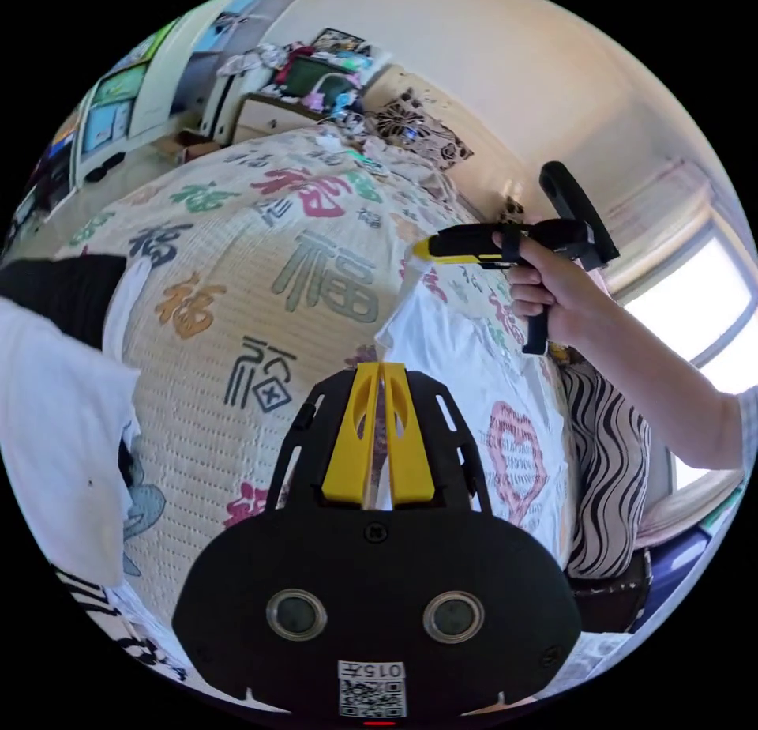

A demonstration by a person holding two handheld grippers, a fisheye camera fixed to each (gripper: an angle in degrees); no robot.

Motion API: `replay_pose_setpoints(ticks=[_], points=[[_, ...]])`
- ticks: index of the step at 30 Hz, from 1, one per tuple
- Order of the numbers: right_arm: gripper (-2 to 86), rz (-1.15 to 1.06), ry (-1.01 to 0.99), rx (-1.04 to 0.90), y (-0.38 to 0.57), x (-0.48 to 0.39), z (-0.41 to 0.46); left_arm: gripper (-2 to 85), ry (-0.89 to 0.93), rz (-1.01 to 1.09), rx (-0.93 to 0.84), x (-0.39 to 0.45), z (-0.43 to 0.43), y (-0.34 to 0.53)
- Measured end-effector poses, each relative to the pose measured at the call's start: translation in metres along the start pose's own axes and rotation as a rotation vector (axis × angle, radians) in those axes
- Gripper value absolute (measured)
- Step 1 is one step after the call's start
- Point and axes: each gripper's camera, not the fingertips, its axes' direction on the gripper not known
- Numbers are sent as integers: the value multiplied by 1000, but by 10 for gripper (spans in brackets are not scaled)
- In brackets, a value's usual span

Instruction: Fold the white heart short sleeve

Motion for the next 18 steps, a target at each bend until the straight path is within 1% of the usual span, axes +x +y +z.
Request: replay_pose_setpoints(ticks=[4,7,9,11,14,16,17,18], points=[[4,-75,144,-108,-2,-26,37,-7,-3,-50,-14,-20,10,4],[38,-72,197,-127,6,-26,40,-4,-19,-59,-47,-26,16,4],[59,-66,199,-106,15,-21,31,-1,-41,-50,-50,-27,14,5],[61,-63,167,-67,27,-14,16,3,-55,-31,-53,-26,7,8],[64,-50,12,4,61,1,-17,15,-77,10,-83,-19,-13,21],[67,-74,-100,96,116,13,-49,29,-110,51,-149,-9,-31,40],[67,-79,-115,114,133,18,-56,32,-120,59,-170,-6,-35,45],[68,-78,-128,137,171,30,-68,36,-146,71,-211,-1,-43,56]])
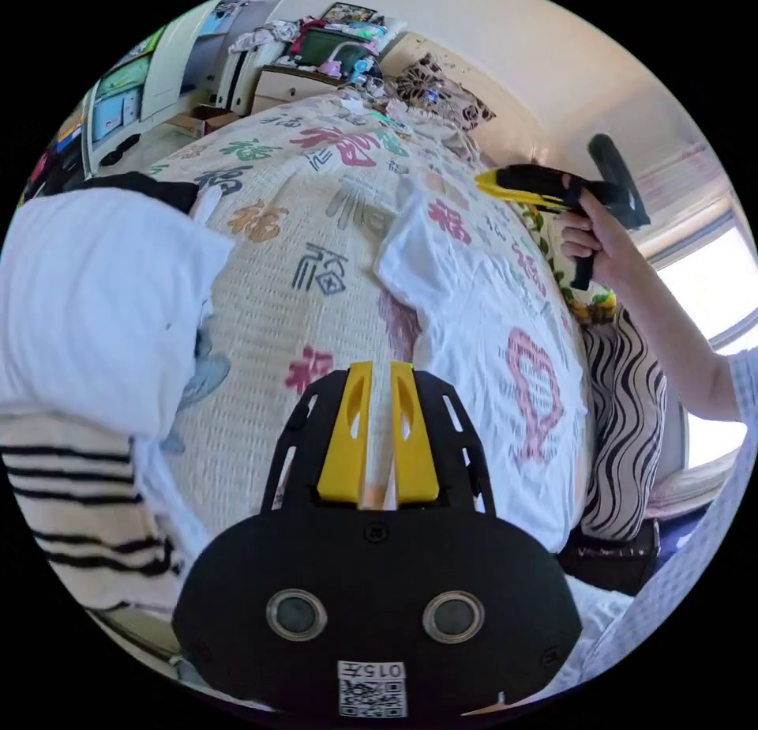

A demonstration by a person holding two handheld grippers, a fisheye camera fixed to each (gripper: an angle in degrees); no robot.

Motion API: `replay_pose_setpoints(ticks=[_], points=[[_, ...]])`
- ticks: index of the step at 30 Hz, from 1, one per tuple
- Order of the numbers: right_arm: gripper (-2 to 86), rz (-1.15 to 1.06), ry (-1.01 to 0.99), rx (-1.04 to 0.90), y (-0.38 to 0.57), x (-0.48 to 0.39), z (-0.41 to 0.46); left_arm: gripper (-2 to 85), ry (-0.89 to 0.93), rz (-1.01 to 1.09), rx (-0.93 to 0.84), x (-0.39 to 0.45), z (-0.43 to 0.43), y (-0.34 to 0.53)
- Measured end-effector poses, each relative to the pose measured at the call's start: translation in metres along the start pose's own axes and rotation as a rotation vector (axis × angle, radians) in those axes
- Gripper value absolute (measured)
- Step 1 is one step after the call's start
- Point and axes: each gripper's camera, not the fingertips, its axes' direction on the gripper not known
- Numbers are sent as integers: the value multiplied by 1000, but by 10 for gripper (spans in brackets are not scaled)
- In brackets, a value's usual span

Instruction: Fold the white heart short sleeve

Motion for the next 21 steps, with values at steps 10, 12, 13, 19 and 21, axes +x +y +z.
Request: replay_pose_setpoints(ticks=[10,12,13,19,21], points=[[83,541,69,-143,379,82,-96,72,-46,17,-420,34,16,61],[89,646,114,-228,443,86,-99,78,-73,59,-482,41,23,62],[94,693,131,-292,479,86,-98,81,-93,98,-521,47,28,61],[126,783,85,-477,595,92,-73,77,-142,271,-653,75,50,52],[122,773,112,-451,610,92,-75,78,-144,298,-658,83,54,52]])
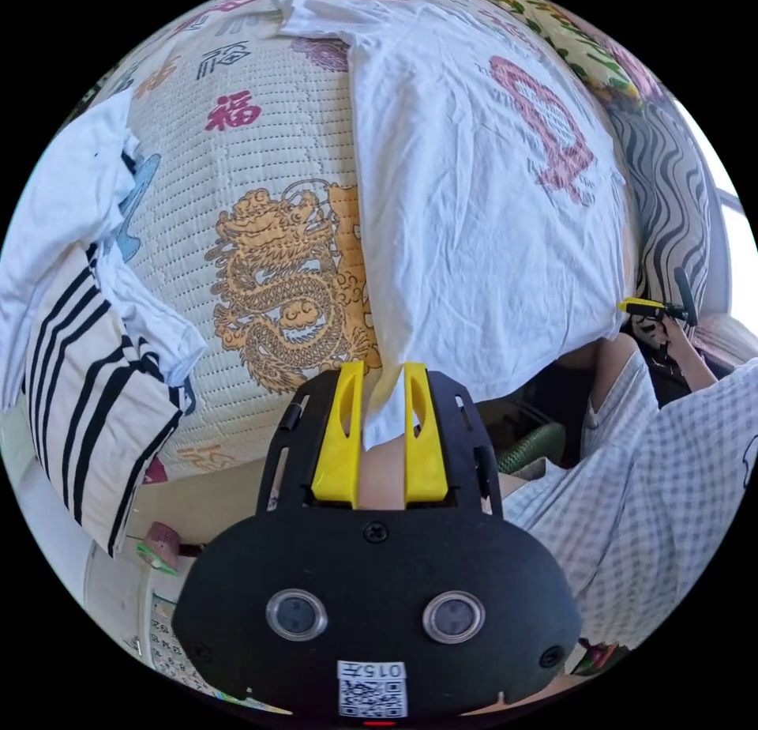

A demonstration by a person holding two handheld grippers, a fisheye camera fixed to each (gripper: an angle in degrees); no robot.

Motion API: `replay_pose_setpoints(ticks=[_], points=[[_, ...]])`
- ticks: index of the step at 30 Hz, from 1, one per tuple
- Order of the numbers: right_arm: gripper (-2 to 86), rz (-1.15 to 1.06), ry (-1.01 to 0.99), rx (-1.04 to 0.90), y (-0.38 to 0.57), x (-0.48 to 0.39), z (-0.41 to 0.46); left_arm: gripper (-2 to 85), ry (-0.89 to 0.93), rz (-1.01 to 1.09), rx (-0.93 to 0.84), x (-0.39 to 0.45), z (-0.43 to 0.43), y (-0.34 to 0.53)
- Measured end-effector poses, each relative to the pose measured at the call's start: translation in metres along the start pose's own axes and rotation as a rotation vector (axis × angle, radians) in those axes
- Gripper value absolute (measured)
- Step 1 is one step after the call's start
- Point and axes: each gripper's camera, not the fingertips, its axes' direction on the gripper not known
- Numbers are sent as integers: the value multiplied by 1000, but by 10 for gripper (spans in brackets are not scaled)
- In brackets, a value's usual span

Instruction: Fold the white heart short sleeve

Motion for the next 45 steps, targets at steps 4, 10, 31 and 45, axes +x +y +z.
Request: replay_pose_setpoints(ticks=[4,10,31,45], points=[[119,3,-50,49,31,24,4,80,-47,55,35,23,0,-1],[74,22,-85,109,86,54,28,61,0,94,62,58,2,3],[-9,18,-91,151,198,150,46,1,-57,70,138,171,-2,-6],[-9,80,-27,236,268,209,50,16,-290,70,-19,261,-4,-41]])
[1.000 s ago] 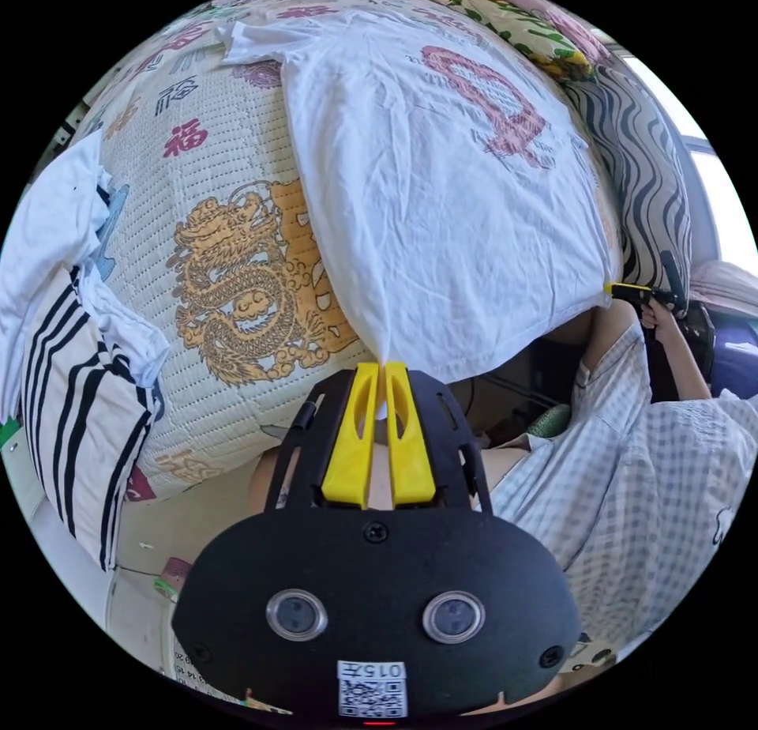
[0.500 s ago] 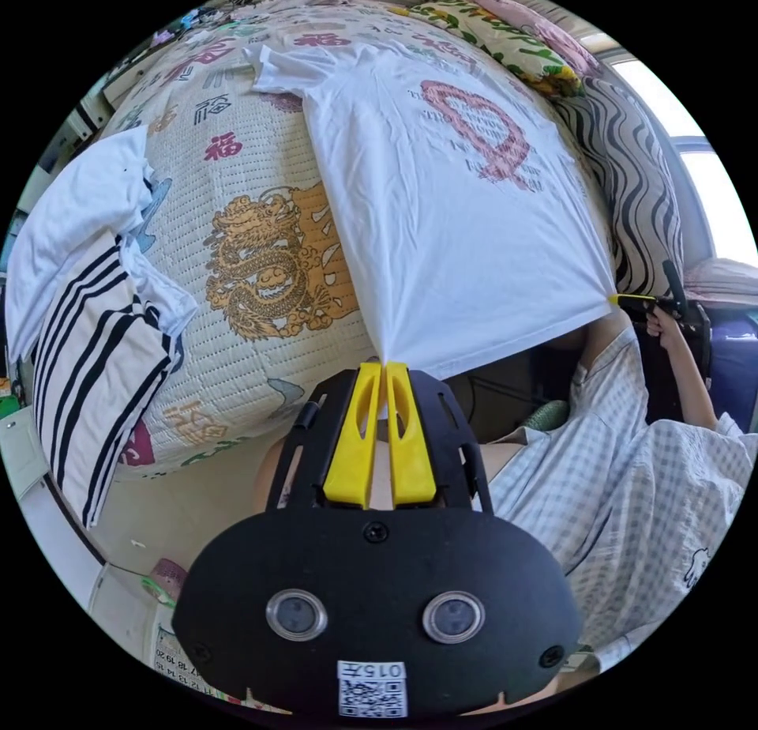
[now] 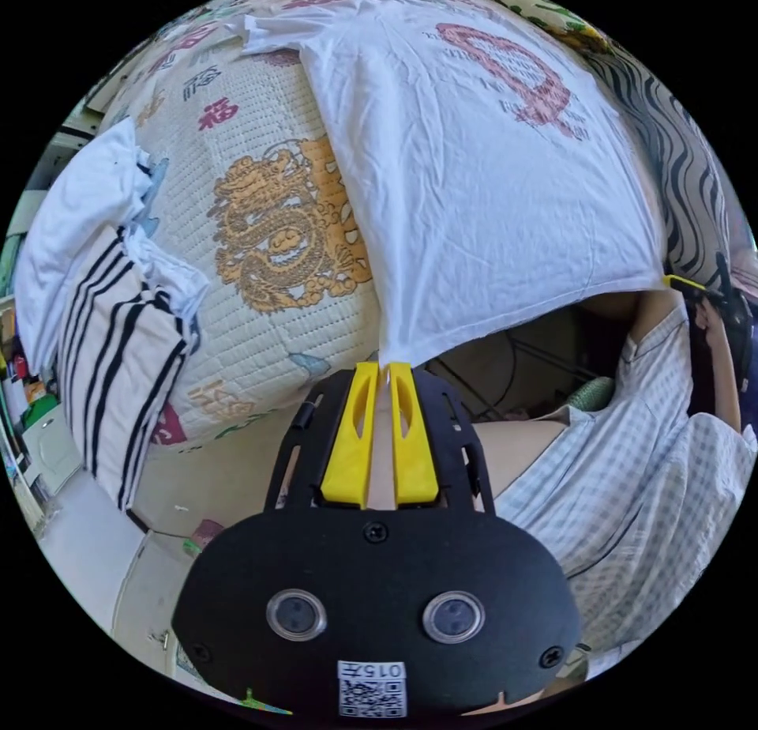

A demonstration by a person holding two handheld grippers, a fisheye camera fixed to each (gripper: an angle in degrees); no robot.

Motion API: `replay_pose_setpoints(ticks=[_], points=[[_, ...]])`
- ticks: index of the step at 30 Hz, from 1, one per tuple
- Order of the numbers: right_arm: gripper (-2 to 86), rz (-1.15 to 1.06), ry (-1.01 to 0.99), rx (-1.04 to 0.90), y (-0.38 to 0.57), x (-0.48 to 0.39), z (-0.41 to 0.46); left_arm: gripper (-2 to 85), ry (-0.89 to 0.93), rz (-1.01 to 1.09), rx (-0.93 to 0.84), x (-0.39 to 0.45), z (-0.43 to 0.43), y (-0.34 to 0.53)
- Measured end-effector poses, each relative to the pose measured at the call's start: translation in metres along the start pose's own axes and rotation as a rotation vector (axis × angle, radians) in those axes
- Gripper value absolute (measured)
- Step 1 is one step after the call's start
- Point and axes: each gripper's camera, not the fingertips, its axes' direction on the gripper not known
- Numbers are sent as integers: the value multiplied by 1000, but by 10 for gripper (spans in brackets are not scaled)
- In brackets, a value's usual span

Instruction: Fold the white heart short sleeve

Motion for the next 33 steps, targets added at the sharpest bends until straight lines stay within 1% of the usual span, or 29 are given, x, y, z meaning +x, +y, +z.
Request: replay_pose_setpoints(ticks=[3,5,6,7,8,10,11,13,15,16,19,25,31,33], points=[[-8,34,-21,134,10,17,-22,21,-128,22,34,19,-32,-18],[-7,45,-32,228,7,25,-36,26,-162,48,99,34,-60,-43],[-5,52,-47,295,1,31,-46,31,-164,86,164,48,-82,-66],[-1,55,-65,364,-9,36,-56,37,-154,141,238,65,-105,-94],[1,58,-72,398,-14,38,-60,43,-144,178,276,76,-116,-110],[22,86,-102,520,-44,53,-73,65,-88,353,416,127,-159,-181],[29,97,-111,542,-53,57,-74,70,-69,402,443,142,-167,-201],[49,158,-169,593,-88,80,-74,74,12,556,497,203,-196,-280],[54,223,-249,615,-110,101,-72,73,61,640,533,249,-211,-335],[56,271,-305,628,-121,115,-72,70,77,694,518,279,-219,-369],[54,339,-340,604,-140,139,-74,67,68,752,460,342,-239,-439],[57,398,-375,506,-174,179,-83,67,94,744,358,439,-259,-546],[74,450,-430,430,-217,210,-77,72,-25,750,309,518,-242,-621],[75,443,-435,396,-230,214,-71,70,-21,747,293,532,-233,-640]])
